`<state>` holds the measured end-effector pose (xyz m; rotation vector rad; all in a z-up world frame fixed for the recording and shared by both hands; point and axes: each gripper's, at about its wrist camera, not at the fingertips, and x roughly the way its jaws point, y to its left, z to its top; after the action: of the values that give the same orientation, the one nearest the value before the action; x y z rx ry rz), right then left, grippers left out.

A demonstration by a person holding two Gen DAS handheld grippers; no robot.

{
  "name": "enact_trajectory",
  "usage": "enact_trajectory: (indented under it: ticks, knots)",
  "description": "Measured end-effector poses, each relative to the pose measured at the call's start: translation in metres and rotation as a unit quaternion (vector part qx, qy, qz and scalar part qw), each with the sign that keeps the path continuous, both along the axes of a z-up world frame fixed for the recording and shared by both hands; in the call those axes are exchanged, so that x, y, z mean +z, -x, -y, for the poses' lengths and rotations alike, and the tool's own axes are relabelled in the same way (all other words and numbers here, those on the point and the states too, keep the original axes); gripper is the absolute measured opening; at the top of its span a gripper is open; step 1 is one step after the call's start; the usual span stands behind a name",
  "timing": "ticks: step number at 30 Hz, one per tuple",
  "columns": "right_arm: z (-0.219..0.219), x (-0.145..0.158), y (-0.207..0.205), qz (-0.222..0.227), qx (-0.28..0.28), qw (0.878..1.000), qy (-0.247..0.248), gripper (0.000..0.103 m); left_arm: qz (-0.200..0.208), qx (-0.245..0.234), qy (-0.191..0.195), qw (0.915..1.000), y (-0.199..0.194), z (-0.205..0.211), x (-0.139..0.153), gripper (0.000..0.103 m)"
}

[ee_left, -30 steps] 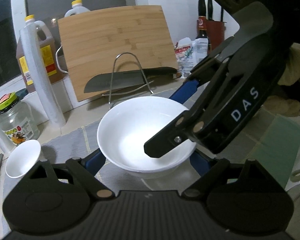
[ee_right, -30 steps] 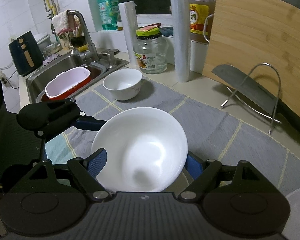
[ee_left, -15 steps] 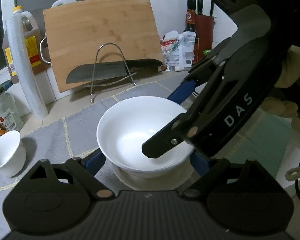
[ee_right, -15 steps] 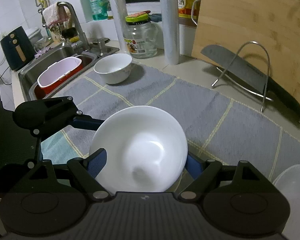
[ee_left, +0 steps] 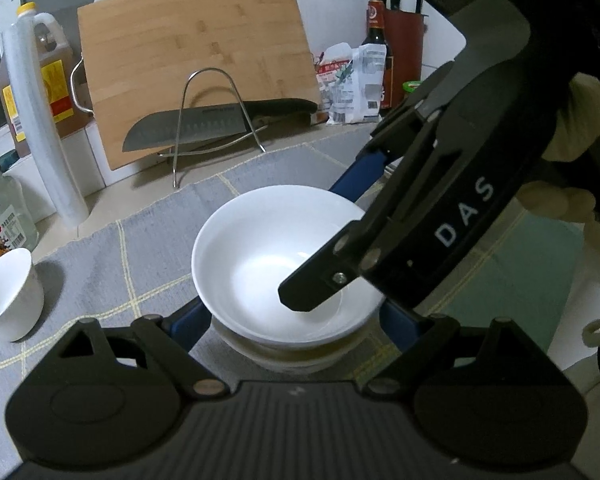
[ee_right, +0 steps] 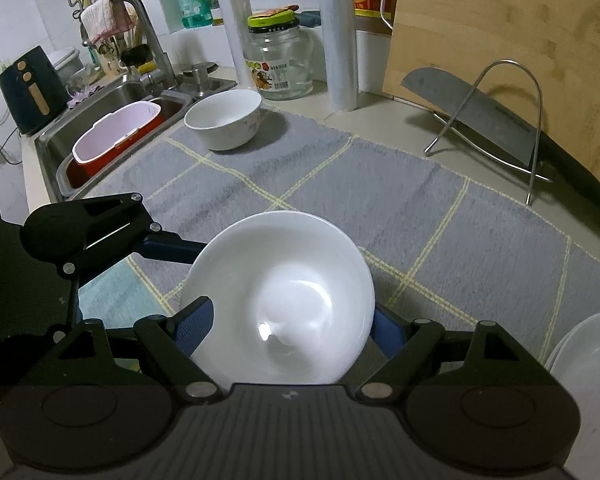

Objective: Organize plates and bowls
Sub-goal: 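Carry the white bowl over the first bowl with the right tool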

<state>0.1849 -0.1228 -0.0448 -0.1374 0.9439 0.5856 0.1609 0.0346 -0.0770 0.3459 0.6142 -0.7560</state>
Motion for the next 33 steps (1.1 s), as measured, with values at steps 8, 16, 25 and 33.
enact_trajectory:
  ticks: [8, 16, 25, 33]
  knots:
    - [-0.001, -0.0021, -0.0034, -0.004, 0.002, 1.0, 0.0, 0.088, -0.004, 0.003, -0.005, 1.0, -0.0006, 0.0008, -0.0004, 0.09]
    - [-0.0007, -0.0026, -0.0043, -0.007, 0.002, 1.0, -0.002, 0.088, -0.009, 0.007, -0.005, 0.9999, -0.0004, 0.0014, -0.0008, 0.091]
    - [-0.0011, -0.0024, -0.0052, -0.015, 0.0, 1.0, -0.003, 0.088, -0.017, 0.011, -0.003, 0.9998, -0.0011, 0.0016, -0.0007, 0.091]
    - [-0.0038, -0.0027, -0.0082, -0.02, -0.001, 1.0, -0.005, 0.091, -0.029, 0.016, 0.004, 0.9995, -0.0033, 0.0007, -0.001, 0.092]
